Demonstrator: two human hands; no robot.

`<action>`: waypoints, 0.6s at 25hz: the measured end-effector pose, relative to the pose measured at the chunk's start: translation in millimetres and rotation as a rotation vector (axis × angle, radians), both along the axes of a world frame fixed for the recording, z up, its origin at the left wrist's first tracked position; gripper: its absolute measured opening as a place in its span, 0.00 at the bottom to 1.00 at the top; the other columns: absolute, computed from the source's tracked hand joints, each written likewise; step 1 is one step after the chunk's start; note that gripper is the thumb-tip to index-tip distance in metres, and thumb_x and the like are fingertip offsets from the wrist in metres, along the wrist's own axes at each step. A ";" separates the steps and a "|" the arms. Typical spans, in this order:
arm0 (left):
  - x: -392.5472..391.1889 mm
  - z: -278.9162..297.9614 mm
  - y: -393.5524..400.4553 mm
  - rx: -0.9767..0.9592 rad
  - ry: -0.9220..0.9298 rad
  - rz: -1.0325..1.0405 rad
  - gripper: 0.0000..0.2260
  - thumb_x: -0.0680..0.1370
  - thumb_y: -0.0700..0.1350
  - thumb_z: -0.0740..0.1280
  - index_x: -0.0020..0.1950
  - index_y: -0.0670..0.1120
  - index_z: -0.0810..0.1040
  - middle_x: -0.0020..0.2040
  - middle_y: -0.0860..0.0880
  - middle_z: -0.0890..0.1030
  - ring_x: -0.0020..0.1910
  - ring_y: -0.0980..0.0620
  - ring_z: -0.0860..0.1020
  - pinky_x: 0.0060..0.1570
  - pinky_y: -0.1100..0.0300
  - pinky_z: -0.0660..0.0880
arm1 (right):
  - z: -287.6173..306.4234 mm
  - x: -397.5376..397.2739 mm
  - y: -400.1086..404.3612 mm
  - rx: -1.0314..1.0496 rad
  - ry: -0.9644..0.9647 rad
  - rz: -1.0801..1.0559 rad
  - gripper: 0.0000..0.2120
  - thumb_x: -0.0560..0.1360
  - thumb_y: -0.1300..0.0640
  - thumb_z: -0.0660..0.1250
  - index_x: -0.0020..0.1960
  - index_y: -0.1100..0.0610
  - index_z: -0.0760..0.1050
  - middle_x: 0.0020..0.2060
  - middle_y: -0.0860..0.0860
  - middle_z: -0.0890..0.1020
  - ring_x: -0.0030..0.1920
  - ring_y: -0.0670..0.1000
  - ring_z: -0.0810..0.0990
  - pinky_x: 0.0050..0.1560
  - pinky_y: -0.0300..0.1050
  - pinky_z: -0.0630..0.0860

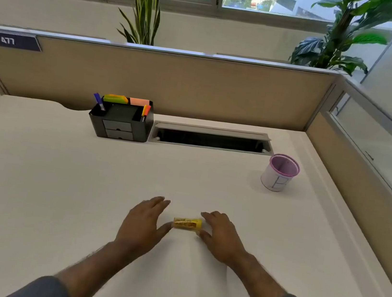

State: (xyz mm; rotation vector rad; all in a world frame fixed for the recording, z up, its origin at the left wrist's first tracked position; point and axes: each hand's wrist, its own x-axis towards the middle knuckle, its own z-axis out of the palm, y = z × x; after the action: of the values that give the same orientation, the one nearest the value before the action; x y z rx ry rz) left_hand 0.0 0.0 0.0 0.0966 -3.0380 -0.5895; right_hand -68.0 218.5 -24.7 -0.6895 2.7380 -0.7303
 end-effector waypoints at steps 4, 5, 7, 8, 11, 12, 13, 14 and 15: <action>-1.7 -9.7 20.4 0.112 0.010 0.009 0.26 0.76 0.56 0.66 0.73 0.52 0.67 0.74 0.52 0.70 0.72 0.52 0.68 0.70 0.58 0.63 | -2.1 -0.2 -6.2 -0.077 -0.004 -0.079 0.17 0.76 0.53 0.67 0.64 0.52 0.74 0.56 0.51 0.77 0.58 0.53 0.73 0.58 0.48 0.72; -3.2 -13.0 22.6 0.121 0.007 -0.005 0.26 0.76 0.55 0.66 0.73 0.53 0.67 0.74 0.52 0.70 0.72 0.52 0.68 0.70 0.58 0.63 | -2.8 -1.5 -7.8 -0.082 -0.010 -0.072 0.15 0.76 0.54 0.67 0.62 0.52 0.75 0.55 0.51 0.78 0.57 0.52 0.73 0.57 0.47 0.72; -6.3 -14.3 23.9 0.144 0.020 -0.019 0.26 0.76 0.53 0.67 0.73 0.53 0.67 0.73 0.52 0.70 0.71 0.52 0.68 0.70 0.59 0.62 | 0.4 -1.3 -10.2 -0.134 -0.028 -0.062 0.11 0.76 0.56 0.67 0.59 0.52 0.76 0.53 0.50 0.80 0.53 0.50 0.74 0.54 0.45 0.73; -7.4 -12.4 23.3 0.147 0.033 -0.026 0.26 0.76 0.53 0.68 0.73 0.53 0.68 0.73 0.52 0.71 0.71 0.53 0.68 0.69 0.60 0.62 | 4.2 -1.6 -11.1 -0.166 -0.034 -0.056 0.10 0.76 0.56 0.67 0.57 0.52 0.76 0.51 0.49 0.80 0.51 0.49 0.74 0.53 0.44 0.73; -10.9 -10.3 27.1 0.219 0.052 -0.051 0.23 0.76 0.52 0.68 0.71 0.53 0.70 0.68 0.53 0.76 0.67 0.53 0.72 0.66 0.61 0.65 | 20.8 -0.6 -17.6 -0.287 -0.108 -0.012 0.09 0.76 0.55 0.69 0.56 0.52 0.77 0.47 0.46 0.81 0.46 0.47 0.78 0.49 0.42 0.76; -11.8 -7.7 28.6 0.272 0.043 -0.051 0.21 0.76 0.53 0.68 0.69 0.54 0.72 0.65 0.54 0.78 0.64 0.54 0.74 0.65 0.61 0.67 | 26.9 -0.5 -19.9 -0.314 -0.111 0.016 0.09 0.75 0.56 0.69 0.55 0.52 0.77 0.47 0.46 0.81 0.45 0.46 0.78 0.48 0.41 0.77; -12.5 -5.8 28.8 0.333 0.040 -0.046 0.18 0.76 0.53 0.68 0.66 0.55 0.75 0.61 0.55 0.81 0.61 0.56 0.76 0.62 0.61 0.70 | 32.9 -0.2 -22.7 -0.328 -0.107 0.038 0.08 0.75 0.56 0.69 0.54 0.52 0.78 0.46 0.46 0.81 0.44 0.46 0.78 0.47 0.41 0.76; -13.3 -3.5 29.4 0.397 0.042 -0.035 0.15 0.76 0.52 0.68 0.62 0.55 0.77 0.57 0.56 0.83 0.57 0.57 0.78 0.59 0.59 0.73 | 38.4 0.3 -25.2 -0.331 -0.096 0.055 0.08 0.75 0.57 0.68 0.54 0.52 0.78 0.46 0.46 0.81 0.44 0.45 0.77 0.47 0.40 0.76; -14.3 -1.5 30.2 0.457 0.046 -0.014 0.12 0.76 0.51 0.69 0.59 0.55 0.79 0.54 0.57 0.84 0.54 0.58 0.79 0.57 0.58 0.75 | 43.8 0.4 -27.0 -0.325 -0.080 0.062 0.08 0.75 0.57 0.68 0.54 0.52 0.78 0.46 0.46 0.81 0.43 0.45 0.77 0.46 0.39 0.75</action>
State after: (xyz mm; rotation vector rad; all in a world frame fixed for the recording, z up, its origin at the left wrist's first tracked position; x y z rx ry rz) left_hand -14.3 30.2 -1.5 0.0748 -2.8005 -1.2542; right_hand -67.7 191.4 19.1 -0.7863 2.5381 -1.1762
